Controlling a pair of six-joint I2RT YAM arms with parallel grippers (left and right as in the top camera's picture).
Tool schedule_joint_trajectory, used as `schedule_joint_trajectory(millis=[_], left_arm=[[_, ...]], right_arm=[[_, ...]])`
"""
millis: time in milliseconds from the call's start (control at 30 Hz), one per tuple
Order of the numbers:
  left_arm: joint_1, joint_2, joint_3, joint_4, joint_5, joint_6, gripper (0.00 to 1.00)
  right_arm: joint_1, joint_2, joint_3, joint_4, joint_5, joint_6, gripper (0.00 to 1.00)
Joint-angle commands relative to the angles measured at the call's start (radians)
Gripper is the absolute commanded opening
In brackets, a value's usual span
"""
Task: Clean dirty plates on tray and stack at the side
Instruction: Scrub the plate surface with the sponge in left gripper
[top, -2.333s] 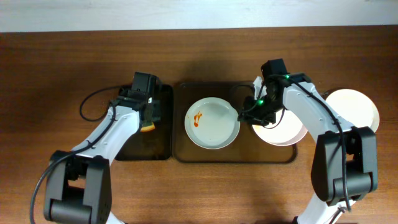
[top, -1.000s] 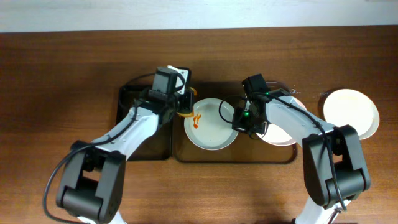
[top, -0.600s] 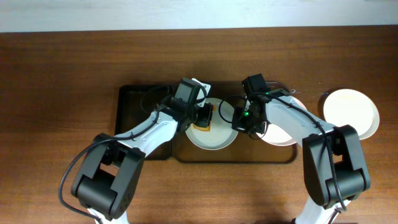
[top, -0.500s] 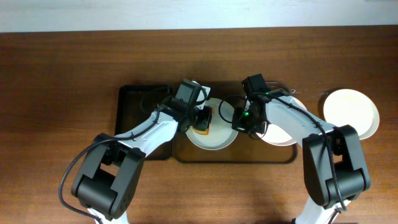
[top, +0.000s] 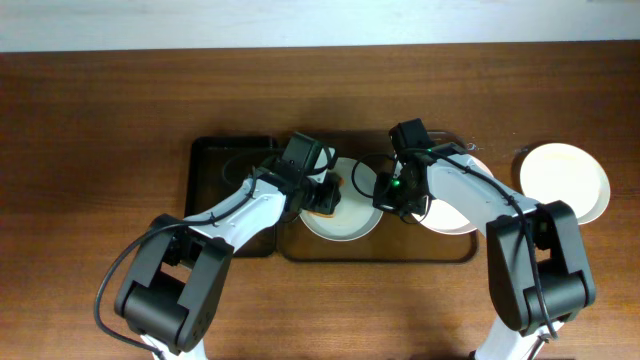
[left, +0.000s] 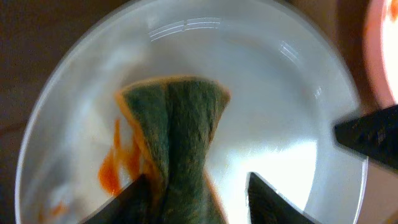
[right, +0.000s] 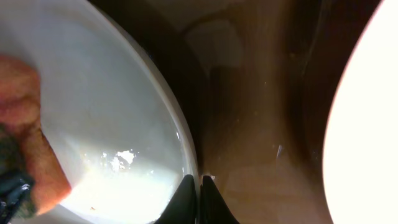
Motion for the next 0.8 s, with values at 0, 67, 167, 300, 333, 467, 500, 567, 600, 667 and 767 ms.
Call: schedule_joint_trajectory(millis=[0,67,167,300,333,467,500,567,600,667,767], left_arm=[[-0.011,0.008,0.010,-0.037,-0.003,0.018,0.11],[-0.012,0.008,0.010,-0.043,-0.003,0.018,0.03],[-0.026,0.015,0.010,-0.042,-0.056,0.018,0.00],[-0.043,0.041,0.010,-0.014,-0.186,0.018,0.00],[-0.043,0.045,0.010,-0.004,-0.200,0.019,0.00],[-0.043,0.052,0.010,-0.002,-0.200,0.018,0.00],[-0.043,0.054,0.010,0.000,-0.207,0.018,0.00],[-0.043,0.061,0.010,0.003,-0.248,0.019,0.00],[-0.043,0.062,0.010,0.005,-0.291,0.019,0.00],[-0.042,0.062,0.010,0.037,-0.379,0.019,0.00],[-0.042,0.062,0.011,0.090,-0.452,0.019,0.00]], right_arm=[[0.005,0.005,-0.006,-0.005,-0.002,0.005,0.04],[0.005,0.005,-0.006,-0.005,-0.002,0.005,0.04],[0.005,0.005,-0.006,-0.005,-0.002,0.005,0.04],[0.005,0.005,-0.006,-0.005,-0.001,0.005,0.04],[0.005,0.005,-0.006,-0.005,0.005,0.005,0.04],[0.005,0.006,-0.035,0.026,0.006,0.006,0.04],[0.004,0.006,-0.043,0.038,0.006,0.006,0.04],[0.005,0.006,-0.048,0.041,0.006,0.005,0.04],[0.005,0.006,-0.049,0.041,0.006,0.005,0.04],[0.005,0.006,-0.049,0.041,0.006,0.005,0.04],[0.005,0.006,-0.049,0.039,0.006,0.005,0.04]])
